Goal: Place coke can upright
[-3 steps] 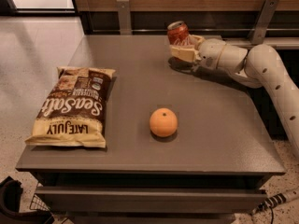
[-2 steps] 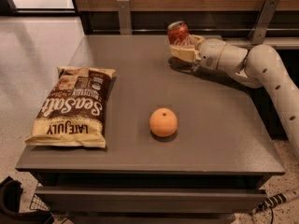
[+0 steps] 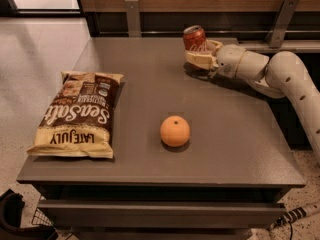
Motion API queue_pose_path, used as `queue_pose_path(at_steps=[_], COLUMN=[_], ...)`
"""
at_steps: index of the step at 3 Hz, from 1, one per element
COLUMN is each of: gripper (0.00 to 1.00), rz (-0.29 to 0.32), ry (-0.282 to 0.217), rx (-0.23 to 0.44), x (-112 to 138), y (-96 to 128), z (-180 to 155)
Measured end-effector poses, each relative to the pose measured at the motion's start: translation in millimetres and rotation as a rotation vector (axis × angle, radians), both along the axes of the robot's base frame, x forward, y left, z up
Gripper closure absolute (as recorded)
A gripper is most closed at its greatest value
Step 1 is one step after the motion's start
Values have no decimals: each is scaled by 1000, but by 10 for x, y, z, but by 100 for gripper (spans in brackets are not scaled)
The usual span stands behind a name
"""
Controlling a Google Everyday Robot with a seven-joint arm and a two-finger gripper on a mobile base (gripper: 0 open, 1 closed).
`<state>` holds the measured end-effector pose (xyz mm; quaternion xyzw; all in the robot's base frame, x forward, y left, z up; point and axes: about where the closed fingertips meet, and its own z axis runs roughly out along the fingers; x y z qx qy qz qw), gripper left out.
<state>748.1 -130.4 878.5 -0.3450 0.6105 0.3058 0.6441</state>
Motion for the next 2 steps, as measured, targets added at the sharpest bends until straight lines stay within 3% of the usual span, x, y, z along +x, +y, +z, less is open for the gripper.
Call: queue_pose_path(at_steps=[2], gripper=[100], rz=[-24], ry=[-2], rx=[19], x=[-80], y=[-148], z=[-77])
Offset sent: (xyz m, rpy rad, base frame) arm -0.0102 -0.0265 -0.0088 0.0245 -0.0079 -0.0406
